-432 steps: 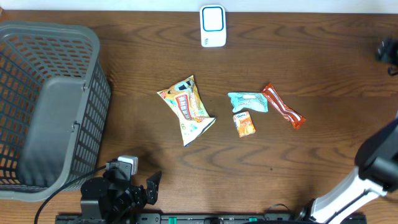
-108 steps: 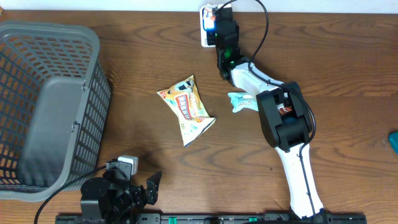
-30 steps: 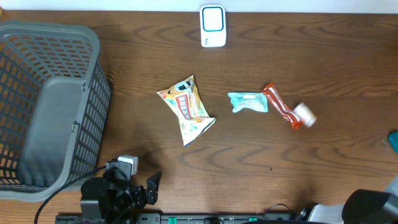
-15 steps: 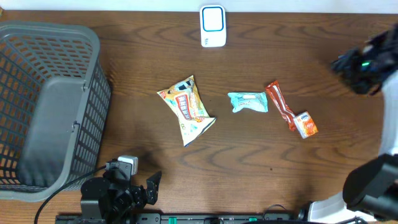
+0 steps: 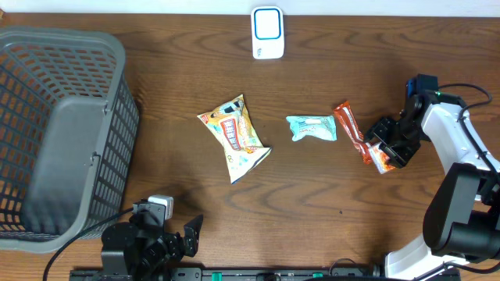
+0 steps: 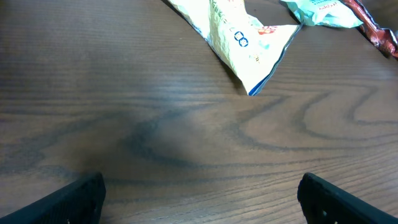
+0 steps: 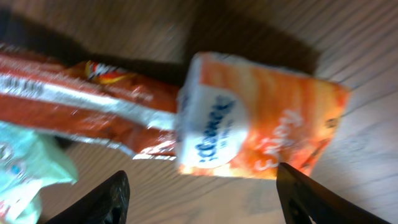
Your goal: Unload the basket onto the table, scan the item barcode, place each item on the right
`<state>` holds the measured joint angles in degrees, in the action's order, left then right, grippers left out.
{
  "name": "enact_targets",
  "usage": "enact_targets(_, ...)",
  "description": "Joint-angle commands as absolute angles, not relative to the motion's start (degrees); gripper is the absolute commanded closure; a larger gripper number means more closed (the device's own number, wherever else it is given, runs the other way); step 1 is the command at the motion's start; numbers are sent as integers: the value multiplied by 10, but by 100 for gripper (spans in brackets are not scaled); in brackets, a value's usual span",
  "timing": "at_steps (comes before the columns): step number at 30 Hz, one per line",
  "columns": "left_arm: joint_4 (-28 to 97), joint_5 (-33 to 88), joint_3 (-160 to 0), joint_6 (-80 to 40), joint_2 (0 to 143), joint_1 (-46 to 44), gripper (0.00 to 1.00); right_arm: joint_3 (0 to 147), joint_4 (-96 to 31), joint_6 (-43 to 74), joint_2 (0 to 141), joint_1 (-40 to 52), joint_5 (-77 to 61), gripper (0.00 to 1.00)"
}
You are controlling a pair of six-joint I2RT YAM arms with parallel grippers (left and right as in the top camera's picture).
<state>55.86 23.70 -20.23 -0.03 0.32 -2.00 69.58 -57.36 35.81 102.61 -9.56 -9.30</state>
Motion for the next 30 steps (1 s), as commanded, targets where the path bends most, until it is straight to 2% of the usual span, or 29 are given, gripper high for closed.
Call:
enact_targets(1,566,242,-203,-1,3,-22,1,693,-573,383,1023,-99,-13,36)
enact_targets(5,566,242,-203,-1,3,-22,1,692,-571,407,1023,-99,52,45)
enact_targets(6,566,242,-203,-1,3,-22,1,691,-569,414,1023,-99,63,54)
enact_targets(8,566,242,-203,-1,3,-22,1,685,-558,418,1023,-99,71,62)
enact_targets(10,566,242,-203,-1,3,-22,1,677,-542,418,1023,-98,70,62)
enact_targets(13,566,242,-203,-1,3,-22,1,654,-514,418,1023,-97,70,68)
enact_targets(14,566,242,-203,-1,3,-22,1,649,-509,418,1023,-97,70,67)
enact_targets(16,566,242,-203,-1,3,-22,1,624,-486,418,1023,-98,70,50)
enact_targets(17,566,242,-203,-1,3,-22,2,602,-469,418,1023,-98,70,47)
enact_targets(19,566,242,-203,-1,3,-22,2,577,-447,423,1023,-98,70,49)
enact_targets(20,566,242,-203,-1,3,-22,1,567,-437,424,1023,-98,72,51)
enact_targets(22,566,242,-203,-1,3,-22,2,559,-426,424,1023,-99,72,68)
enact_targets(23,566,242,-203,-1,3,-22,1,561,-422,424,1023,-102,72,85)
enact_targets(25,566,242,-203,-1,3,-22,1,567,-420,424,1023,-109,72,98)
enact_targets(30,566,242,-203,-1,3,-22,1,606,-409,424,1023,-150,98,99)
